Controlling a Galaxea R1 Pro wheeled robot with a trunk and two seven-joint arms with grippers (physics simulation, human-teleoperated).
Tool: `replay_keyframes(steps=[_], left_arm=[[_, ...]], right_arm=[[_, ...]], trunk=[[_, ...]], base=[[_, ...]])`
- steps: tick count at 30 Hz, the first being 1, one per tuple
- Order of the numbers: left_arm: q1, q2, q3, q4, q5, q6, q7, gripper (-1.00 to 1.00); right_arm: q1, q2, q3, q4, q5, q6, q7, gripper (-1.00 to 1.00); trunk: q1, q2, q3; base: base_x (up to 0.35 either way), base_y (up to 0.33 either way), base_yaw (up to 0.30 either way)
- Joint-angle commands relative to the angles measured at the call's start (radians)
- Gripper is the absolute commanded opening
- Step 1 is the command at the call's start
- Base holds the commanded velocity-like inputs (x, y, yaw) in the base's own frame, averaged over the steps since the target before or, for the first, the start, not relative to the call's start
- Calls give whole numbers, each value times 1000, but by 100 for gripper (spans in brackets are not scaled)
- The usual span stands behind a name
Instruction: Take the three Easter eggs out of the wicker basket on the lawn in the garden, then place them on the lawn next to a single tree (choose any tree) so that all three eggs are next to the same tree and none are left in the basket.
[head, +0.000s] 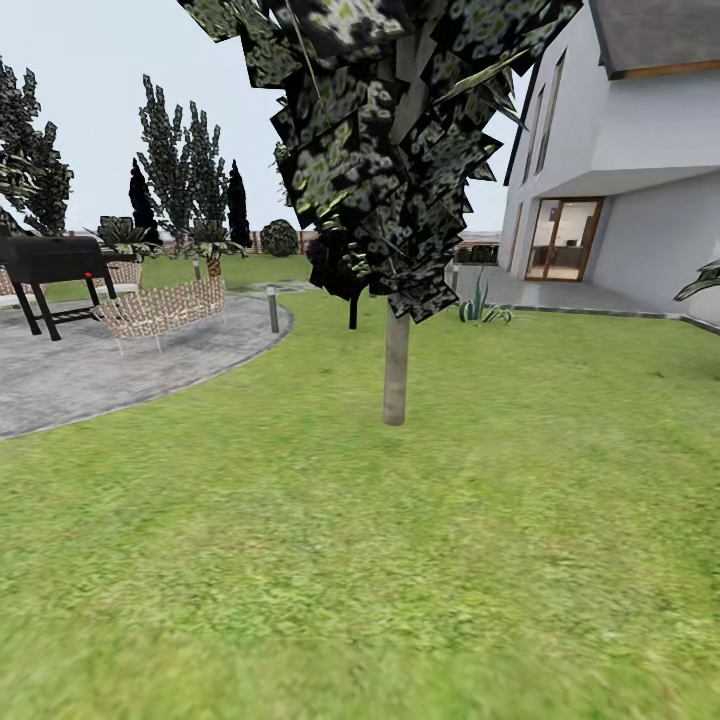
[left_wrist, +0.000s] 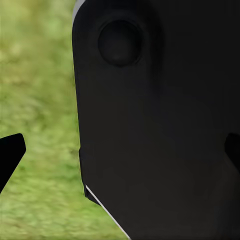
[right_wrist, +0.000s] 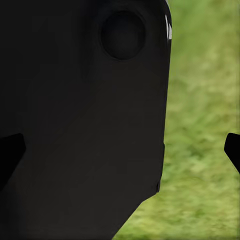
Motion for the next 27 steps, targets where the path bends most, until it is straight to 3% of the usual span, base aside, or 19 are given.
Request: replay_keyframes(steps=[1, 14, 27], left_arm=[[0, 0, 0, -1, 0, 1, 0, 100], [0, 10, 16, -5, 2, -64, 0, 100], [0, 9, 16, -6, 2, -69, 0, 100]], right_arm=[[0, 0, 0, 0, 0, 0, 1, 100], [0, 8, 4, 2, 3, -8, 1, 100], [0, 15, 10, 1, 12, -20, 1, 100]], trunk=[[0, 0, -1], [0, 0, -1], [0, 0, -1]], base=[[0, 0, 0], [0, 0, 189], [0, 0, 264]])
